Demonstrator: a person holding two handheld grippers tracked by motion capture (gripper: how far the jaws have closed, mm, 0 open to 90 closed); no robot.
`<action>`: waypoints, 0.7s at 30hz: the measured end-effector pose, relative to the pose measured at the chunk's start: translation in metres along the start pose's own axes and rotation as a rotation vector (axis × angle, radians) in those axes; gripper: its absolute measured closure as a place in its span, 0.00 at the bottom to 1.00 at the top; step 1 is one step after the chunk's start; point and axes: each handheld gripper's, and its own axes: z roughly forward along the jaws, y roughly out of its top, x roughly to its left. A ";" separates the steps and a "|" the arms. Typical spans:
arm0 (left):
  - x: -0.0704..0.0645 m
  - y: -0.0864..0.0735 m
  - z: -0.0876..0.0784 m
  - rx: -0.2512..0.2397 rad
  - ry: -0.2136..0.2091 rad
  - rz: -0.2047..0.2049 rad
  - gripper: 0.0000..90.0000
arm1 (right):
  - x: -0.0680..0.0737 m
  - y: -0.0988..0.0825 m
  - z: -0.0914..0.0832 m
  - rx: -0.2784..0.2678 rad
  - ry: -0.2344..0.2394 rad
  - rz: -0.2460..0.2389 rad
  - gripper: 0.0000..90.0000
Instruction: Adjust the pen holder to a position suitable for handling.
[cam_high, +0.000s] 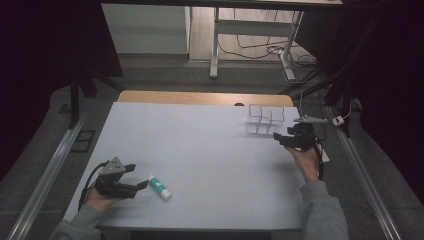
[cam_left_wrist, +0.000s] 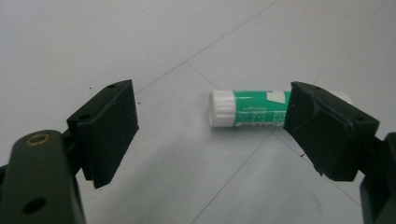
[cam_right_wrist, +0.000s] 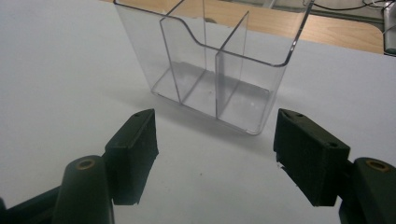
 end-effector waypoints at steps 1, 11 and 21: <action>0.000 0.000 0.000 0.000 0.000 0.000 0.19 | -0.001 0.000 0.000 -0.002 -0.001 0.003 0.35; 0.000 0.000 0.001 0.004 -0.002 -0.001 0.19 | -0.012 0.006 0.004 -0.017 -0.028 0.010 0.53; 0.000 0.000 0.001 0.008 -0.004 0.001 0.19 | -0.021 0.011 0.008 -0.037 -0.085 0.027 0.76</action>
